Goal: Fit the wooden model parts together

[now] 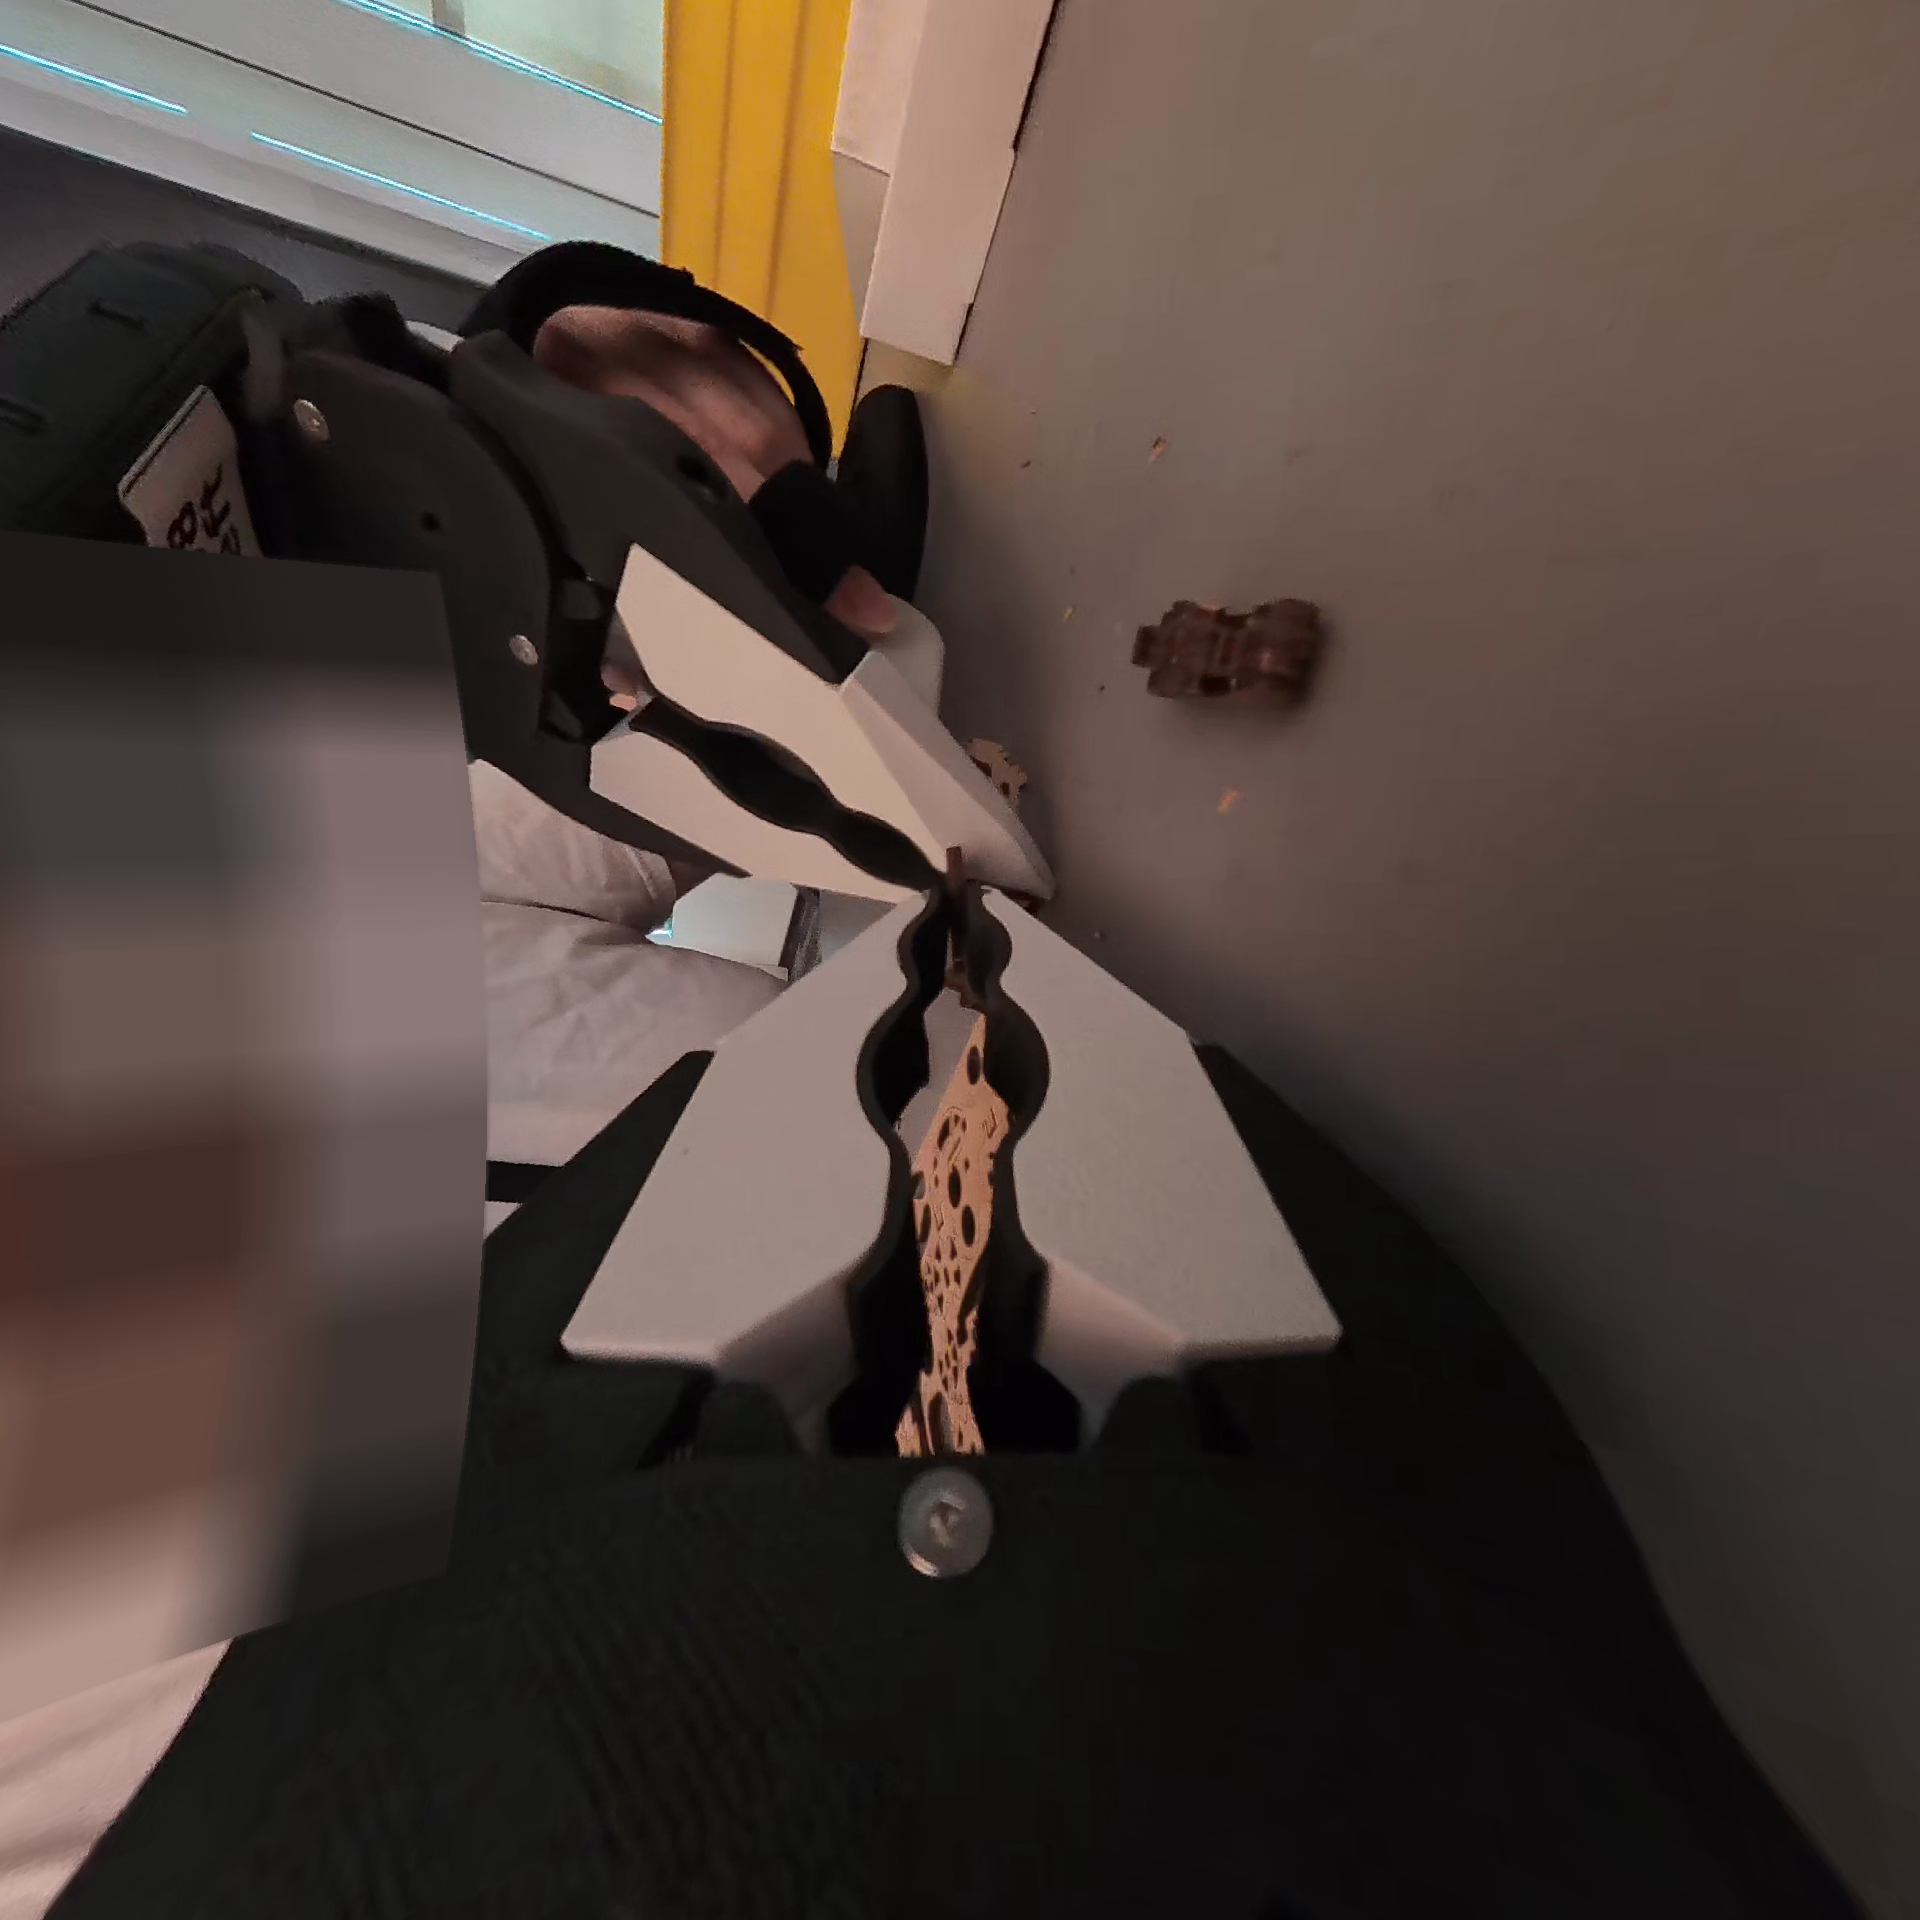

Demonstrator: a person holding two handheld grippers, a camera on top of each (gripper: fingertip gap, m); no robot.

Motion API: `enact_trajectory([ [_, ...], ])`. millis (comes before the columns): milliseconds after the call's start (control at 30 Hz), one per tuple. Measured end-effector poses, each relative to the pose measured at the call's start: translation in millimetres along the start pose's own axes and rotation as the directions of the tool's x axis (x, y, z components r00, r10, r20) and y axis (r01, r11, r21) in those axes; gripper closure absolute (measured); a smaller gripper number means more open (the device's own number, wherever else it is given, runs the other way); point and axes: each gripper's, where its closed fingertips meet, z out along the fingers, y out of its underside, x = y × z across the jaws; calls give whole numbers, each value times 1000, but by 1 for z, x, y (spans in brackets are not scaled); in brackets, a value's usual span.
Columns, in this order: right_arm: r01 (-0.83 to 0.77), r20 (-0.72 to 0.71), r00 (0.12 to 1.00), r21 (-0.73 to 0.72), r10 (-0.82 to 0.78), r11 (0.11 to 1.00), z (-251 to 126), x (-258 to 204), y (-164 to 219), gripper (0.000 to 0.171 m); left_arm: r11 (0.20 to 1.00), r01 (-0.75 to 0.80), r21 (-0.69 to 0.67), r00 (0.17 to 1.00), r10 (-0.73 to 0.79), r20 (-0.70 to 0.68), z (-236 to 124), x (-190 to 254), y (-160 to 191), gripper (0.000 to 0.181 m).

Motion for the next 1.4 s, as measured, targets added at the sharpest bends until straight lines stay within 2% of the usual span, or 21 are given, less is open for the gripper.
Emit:
enact_trajectory([
  [300, -10, -27, 1000, 11, 10, 1000, 0, 6, -1, 170, 1000, 0, 13, 1000, 0, -2, -1, -1, 0, 181],
  [533, -5, -11, 1000, -39, 4, 999, -2, 4, 4, 170, 995, -102, 16, 994, 101, 33, 0, -1, 1, 181],
  [900, -13, 1, 1000, -76, 13, 997, -5, 3, 8, 170, 992, -125, 32, 992, 125, 22, 1, 0, -1, 181],
  [1100, -5, 1, 1000, -163, 6, 987, -4, 1, 19, 170, 982, -180, 55, 983, 181, -23, 3, 10, -3, 181],
  [1400, 17, 23, 1000, -253, -12, 967, -3, -3, 30, 170, 959, -278, 51, 961, 278, 4, 7, 17, -6, 181],
])
